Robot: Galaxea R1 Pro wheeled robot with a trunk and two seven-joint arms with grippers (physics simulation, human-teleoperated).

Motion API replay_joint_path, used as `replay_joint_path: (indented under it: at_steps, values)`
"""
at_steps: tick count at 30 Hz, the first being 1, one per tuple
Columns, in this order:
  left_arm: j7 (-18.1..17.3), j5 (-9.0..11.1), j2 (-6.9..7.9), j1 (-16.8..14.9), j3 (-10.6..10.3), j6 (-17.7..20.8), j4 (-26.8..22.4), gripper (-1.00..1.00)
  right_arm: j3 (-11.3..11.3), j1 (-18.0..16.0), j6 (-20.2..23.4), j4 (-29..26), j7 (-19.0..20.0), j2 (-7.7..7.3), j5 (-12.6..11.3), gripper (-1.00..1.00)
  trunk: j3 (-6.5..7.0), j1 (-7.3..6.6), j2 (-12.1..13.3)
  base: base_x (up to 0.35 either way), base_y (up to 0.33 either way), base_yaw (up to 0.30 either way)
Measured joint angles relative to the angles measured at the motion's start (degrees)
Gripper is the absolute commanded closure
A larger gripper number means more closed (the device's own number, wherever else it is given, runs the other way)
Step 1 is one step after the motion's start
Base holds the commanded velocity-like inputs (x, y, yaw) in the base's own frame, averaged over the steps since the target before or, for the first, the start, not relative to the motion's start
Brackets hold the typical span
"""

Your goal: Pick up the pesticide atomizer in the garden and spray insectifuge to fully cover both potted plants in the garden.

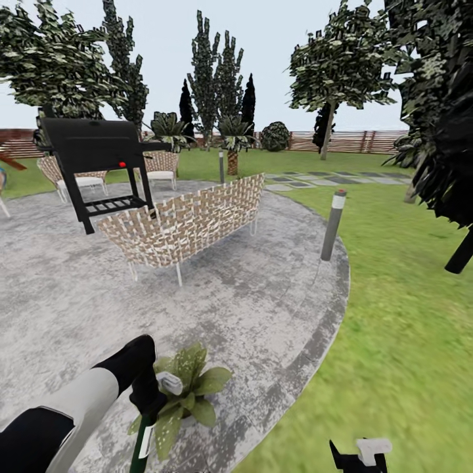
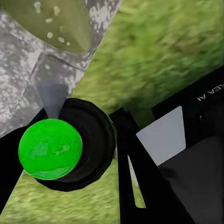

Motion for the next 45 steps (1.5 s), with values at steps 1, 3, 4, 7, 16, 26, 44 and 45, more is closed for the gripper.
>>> replay_joint_path:
  at_steps: [1,3,4,7,16,26,44,45]
  values:
    - [0.0,0.0,0.01,0.0,0.0,0.0,0.1,1.00,0.0,0.0,0.0,0.0,0.0,-0.01,0.0,-1.00,0.00,0.00,0.0,0.000,0.000,0.254]
    - [-0.1,0.0,0.07,0.1,0.0,0.0,0.3,1.00,0.0,0.0,0.0,0.0,0.0,-0.01,0.0,-1.00,0.00,0.00,0.0,0.000,0.000,0.106]
    - [-0.1,0.0,0.11,0.2,0.0,0.0,0.3,1.00,0.0,0.0,0.0,0.0,0.0,-0.01,0.0,-1.00,0.00,0.00,0.0,0.000,0.000,0.024]
    - [-0.2,0.2,-0.07,0.3,0.0,0.4,0.4,1.00,0.0,0.0,0.0,0.0,0.0,-0.02,0.1,-1.00,0.00,0.00,0.0,0.000,0.000,0.004]
    - [-3.9,0.2,-0.81,-0.4,-0.6,0.7,0.5,1.00,0.0,0.0,0.0,0.0,0.0,-0.02,0.1,-1.00,0.00,-0.02,0.0,0.082,0.079,0.000]
    - [-10.6,-3.0,-2.01,-0.4,-4.4,0.7,0.7,1.00,0.0,0.0,0.0,0.0,0.0,-0.02,0.1,-1.00,0.00,0.00,0.0,0.050,0.024,0.000]
    - [-10.9,-3.5,-2.04,0.1,-4.5,0.8,0.8,1.00,0.0,0.0,0.0,0.0,0.0,0.07,0.0,-1.00,0.00,0.00,0.0,0.000,-0.001,0.178]
    - [-10.9,-3.5,-2.03,0.1,-4.4,0.8,0.8,1.00,0.0,0.0,0.0,0.0,0.0,0.07,0.0,-1.00,0.00,0.00,0.0,0.000,-0.176,0.051]
